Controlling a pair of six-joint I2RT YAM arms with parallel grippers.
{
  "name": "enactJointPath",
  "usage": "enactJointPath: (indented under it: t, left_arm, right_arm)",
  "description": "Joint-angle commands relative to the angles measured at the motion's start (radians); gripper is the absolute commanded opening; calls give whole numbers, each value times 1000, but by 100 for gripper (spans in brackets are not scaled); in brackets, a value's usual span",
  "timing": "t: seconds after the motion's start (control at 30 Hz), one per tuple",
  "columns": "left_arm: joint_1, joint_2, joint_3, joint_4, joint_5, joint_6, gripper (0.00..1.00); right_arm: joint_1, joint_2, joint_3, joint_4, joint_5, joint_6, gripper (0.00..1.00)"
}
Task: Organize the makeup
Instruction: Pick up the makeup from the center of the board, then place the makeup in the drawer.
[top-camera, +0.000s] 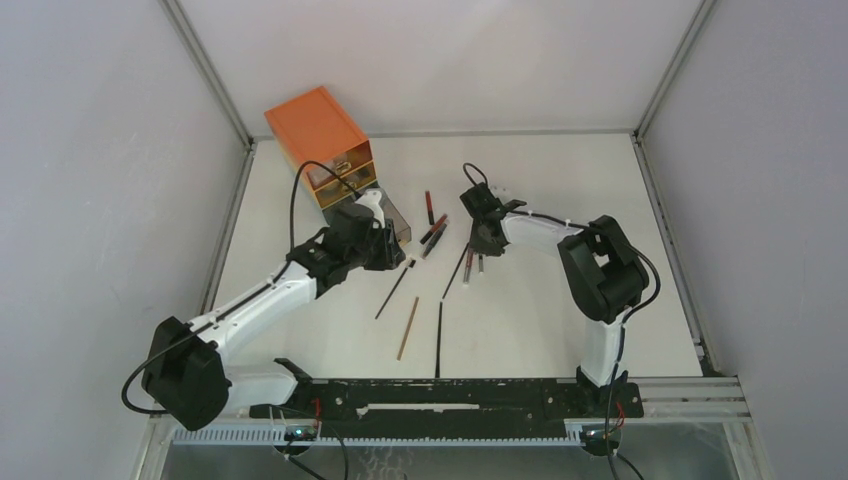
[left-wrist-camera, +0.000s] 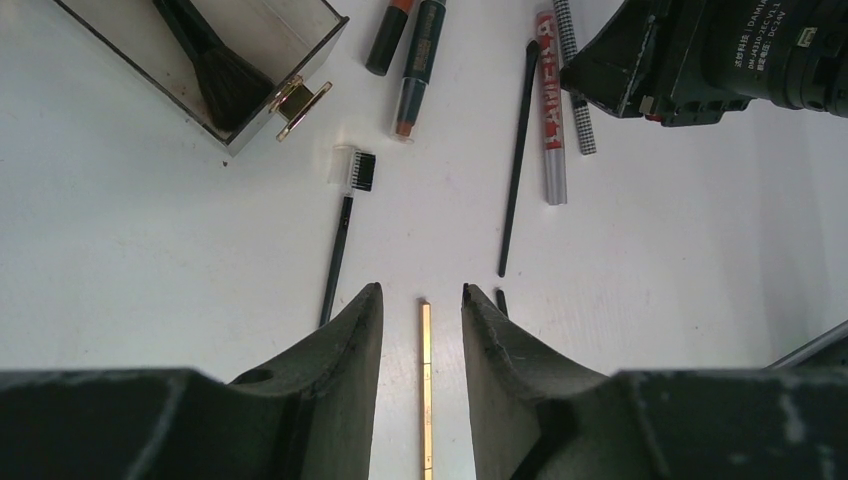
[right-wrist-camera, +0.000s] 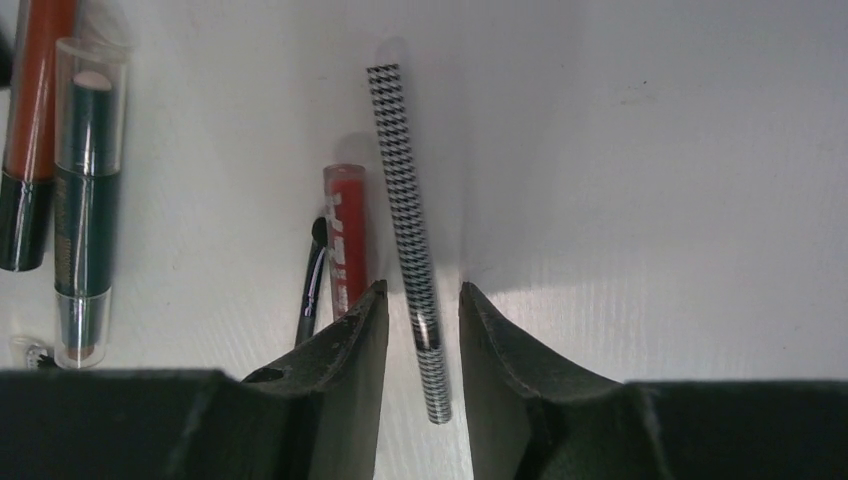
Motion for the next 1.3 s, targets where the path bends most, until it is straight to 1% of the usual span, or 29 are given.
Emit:
enactJointPath:
  t: [0.0, 0.1, 0.27, 0.3, 0.43, 0.53, 0.63, 0.67, 0.77, 0.9, 0.97, 1.1, 1.27]
  left_arm:
    - [3, 4, -10, 32, 14, -8, 39]
    - [2, -1, -11, 30, 8, -9, 39]
    - [2, -27, 15, -8, -28, 5, 39]
    - [2, -35, 28, -23, -38, 15, 39]
    - [9, -68, 94, -87, -102, 51, 39]
    - [39, -100, 137, -123, -129, 54, 39]
    - [98, -134, 154, -144, -107, 43, 39]
    - [139, -149, 155, -149, -97, 42, 40]
    - [216, -198, 154, -174, -77, 43, 40]
    - [319, -264, 140, -198, -83, 28, 40]
    - [350, -287, 132, -200, -85, 15, 40]
    - [366, -318, 122, -218, -98, 13, 41]
    - [369, -341, 102, -252, -109, 29, 40]
  right_arm:
    - [6, 31, 29, 1, 2, -3, 38]
    - [7, 37, 29, -2, 5, -15, 30]
    - [6, 29, 28, -18, 13, -45, 2]
    - [7, 19, 26, -23, 22, -53, 0]
    - [15, -57, 22, -33, 36, -88, 0]
    - [32, -130, 27, -20, 17, -122, 0]
    - [53, -179, 64, -6, -35, -155, 0]
    - [62, -184, 85, -6, -55, -170, 0]
    - [100, -175, 170, 7, -112, -214, 0]
    - [146, -77, 342, -16, -160, -272, 0]
    - [170, -8, 438, -27, -159, -303, 0]
    - [200, 142, 656, -80, -154, -337, 0]
    - [212, 285, 846, -93, -201, -350, 0]
